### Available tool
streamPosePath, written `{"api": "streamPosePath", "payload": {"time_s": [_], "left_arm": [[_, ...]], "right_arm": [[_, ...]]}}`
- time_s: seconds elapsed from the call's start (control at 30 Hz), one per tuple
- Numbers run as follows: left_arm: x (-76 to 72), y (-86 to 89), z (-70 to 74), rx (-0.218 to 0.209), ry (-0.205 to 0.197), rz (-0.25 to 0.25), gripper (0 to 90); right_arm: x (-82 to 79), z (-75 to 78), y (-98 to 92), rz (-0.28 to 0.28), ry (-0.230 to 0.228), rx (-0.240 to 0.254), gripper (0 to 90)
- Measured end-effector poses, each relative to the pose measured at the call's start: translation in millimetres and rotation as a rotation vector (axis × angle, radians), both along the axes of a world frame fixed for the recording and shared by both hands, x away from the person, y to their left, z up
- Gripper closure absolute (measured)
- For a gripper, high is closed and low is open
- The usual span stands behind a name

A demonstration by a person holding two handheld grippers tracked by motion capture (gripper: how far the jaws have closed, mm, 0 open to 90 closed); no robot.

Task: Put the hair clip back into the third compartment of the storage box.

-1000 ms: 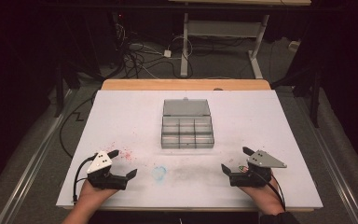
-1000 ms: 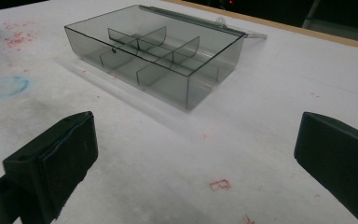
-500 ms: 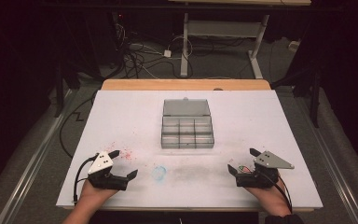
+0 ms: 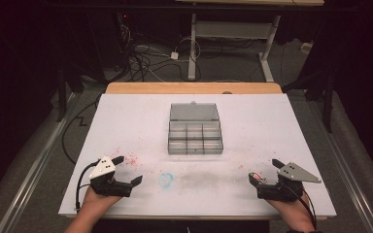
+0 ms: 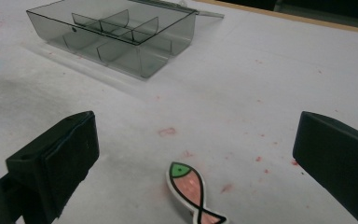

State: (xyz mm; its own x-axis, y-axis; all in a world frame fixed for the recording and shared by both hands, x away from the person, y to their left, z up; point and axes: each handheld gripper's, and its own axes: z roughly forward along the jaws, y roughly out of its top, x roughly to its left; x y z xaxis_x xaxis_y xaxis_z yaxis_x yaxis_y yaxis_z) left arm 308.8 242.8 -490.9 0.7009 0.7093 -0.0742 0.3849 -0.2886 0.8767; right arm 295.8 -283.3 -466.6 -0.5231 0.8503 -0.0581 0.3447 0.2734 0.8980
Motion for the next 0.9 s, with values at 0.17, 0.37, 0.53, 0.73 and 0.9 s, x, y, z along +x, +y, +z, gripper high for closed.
{"api": "streamPosePath", "payload": {"time_s": [0.17, 0.37, 0.53, 0.73, 0.9], "left_arm": [[0.2, -1.2, 0.1, 0.013, 0.001, -0.006, 0.0], [0.3, -2.3, 0.0, 0.020, 0.002, -0.010, 0.0], [0.3, -2.6, 0.1, 0.025, 0.001, -0.013, 0.0], [0.5, -3.0, 0.1, 0.030, 0.005, -0.016, 0.0], [0.6, -3.2, 0.1, 0.030, 0.006, -0.018, 0.0]], "right_arm": [[-3.4, -1.2, -10.2, -0.022, 0.007, 0.003, 2.5], [-5.0, -1.2, -17.7, -0.044, 0.006, 0.007, 6.7], [-4.5, -0.7, -22.1, -0.054, 0.023, 0.014, 16.4], [-3.4, -1.4, -23.8, -0.060, 0.060, 0.011, 30.8], [-1.4, -3.1, -23.8, -0.057, 0.096, 0.005, 41.0]]}}
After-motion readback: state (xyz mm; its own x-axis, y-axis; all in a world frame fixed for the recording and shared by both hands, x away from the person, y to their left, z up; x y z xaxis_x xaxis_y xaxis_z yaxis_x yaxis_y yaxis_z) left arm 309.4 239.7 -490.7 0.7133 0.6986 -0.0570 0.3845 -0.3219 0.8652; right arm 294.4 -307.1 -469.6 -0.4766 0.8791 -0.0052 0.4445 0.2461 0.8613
